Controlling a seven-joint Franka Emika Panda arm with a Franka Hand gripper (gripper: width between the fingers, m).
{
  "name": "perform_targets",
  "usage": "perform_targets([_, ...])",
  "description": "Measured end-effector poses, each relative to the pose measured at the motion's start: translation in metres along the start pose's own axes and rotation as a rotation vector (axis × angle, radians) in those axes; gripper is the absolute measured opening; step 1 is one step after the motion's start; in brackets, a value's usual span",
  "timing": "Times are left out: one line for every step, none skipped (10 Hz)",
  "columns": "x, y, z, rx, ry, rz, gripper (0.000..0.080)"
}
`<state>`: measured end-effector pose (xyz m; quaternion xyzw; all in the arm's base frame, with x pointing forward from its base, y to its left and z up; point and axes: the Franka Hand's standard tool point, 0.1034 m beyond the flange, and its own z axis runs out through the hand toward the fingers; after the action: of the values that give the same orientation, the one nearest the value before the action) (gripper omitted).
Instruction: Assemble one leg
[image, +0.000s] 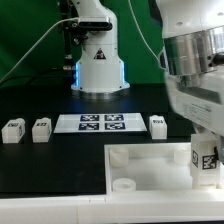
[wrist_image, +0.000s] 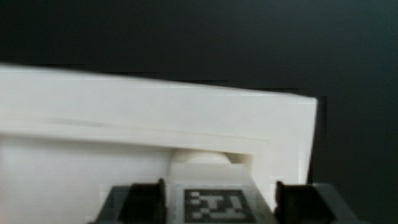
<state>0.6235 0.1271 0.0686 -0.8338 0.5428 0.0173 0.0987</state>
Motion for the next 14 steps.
perform_targets([0.007, 0.001, -0.001, -0.001, 0.006, -0.140, 0.0389])
perform_targets([0.013, 0.002, -0.003, -0.011, 0.019, -0.267, 0.0574])
perform_targets([0.015, 0.002, -0.004, -0.035, 0.046, -0.502, 0.0633])
perform_targets([0.016, 0.002, -0.003, -0.037, 0.045, -0.589, 0.0647])
perform_targets([0.017, 0.003, -0.003, -0.041, 0.046, -0.671, 0.0647])
perform_targets([0.019, 0.003, -0.003, -0.059, 0.051, -0.868, 0.0649])
perform_targets([0.019, 0.002, -0.003, -0.103, 0.068, -1.066, 0.0649])
perform_targets([0.020, 0.002, -0.003, -0.106, 0.069, -1.087, 0.0649])
perform_targets([0.020, 0.002, -0.003, -0.104, 0.071, -1.030, 0.0526])
perform_targets([0.020, 0.002, -0.003, -0.103, 0.071, -1.022, 0.0526])
perform_targets([0.018, 0.002, -0.002, -0.092, 0.072, -0.893, 0.0370])
perform_targets([0.018, 0.002, -0.002, -0.087, 0.075, -0.799, 0.0289])
perform_targets([0.018, 0.002, -0.002, -0.085, 0.076, -0.758, 0.0289])
perform_targets([0.017, 0.002, -0.002, -0.077, 0.076, -0.646, 0.0289])
